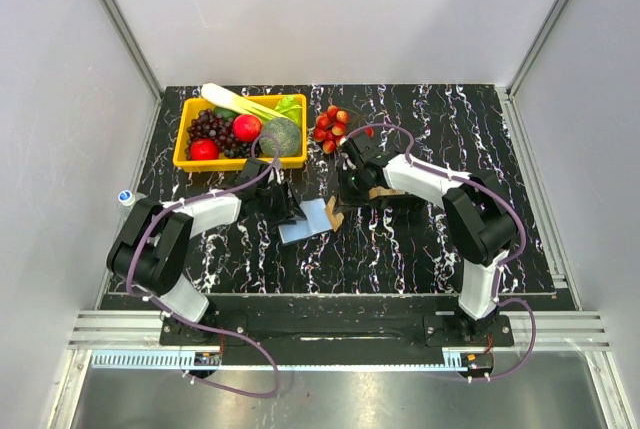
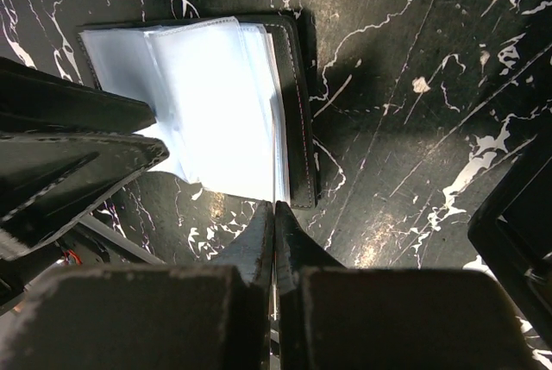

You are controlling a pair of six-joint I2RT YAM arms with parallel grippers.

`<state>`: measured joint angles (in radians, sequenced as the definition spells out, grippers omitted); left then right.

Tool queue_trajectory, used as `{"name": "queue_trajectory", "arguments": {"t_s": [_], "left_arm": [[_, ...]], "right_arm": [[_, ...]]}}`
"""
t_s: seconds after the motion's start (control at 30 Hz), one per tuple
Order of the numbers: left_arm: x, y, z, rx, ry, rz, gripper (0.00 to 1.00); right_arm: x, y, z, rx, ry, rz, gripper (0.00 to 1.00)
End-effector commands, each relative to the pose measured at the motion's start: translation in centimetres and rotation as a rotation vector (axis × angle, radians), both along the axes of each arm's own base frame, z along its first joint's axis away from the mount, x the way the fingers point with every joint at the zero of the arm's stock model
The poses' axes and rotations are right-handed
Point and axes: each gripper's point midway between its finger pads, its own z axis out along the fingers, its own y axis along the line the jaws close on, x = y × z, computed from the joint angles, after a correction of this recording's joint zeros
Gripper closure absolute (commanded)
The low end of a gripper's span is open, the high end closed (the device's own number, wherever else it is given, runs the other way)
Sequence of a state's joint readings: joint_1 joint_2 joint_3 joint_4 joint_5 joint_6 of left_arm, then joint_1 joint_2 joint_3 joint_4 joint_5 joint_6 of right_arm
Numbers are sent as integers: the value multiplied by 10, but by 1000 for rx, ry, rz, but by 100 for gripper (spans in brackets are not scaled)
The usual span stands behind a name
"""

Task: Put the credit cards into the card holder
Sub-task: Insert the credit card into the card holder.

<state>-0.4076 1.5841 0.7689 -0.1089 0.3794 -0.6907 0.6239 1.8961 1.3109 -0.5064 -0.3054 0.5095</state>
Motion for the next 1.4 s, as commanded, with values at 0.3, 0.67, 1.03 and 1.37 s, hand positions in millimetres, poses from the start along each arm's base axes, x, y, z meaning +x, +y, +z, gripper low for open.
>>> {"name": "queue_trajectory", "arguments": {"t_s": [0.3, 0.67, 1.03, 1.37], "left_arm": [[5, 15, -17, 139, -9, 11, 63], [21, 11, -19, 212, -1, -9, 68], [5, 29, -14, 238, -4, 68, 72], [6, 30, -6, 246, -13, 71, 78]], "right_arm": [[25, 35, 92, 224, -237, 81, 100], [15, 45, 57, 230, -113, 134, 100], [5, 69, 42, 283, -72, 172, 100], [1, 70, 19, 204, -67, 156, 100]]}}
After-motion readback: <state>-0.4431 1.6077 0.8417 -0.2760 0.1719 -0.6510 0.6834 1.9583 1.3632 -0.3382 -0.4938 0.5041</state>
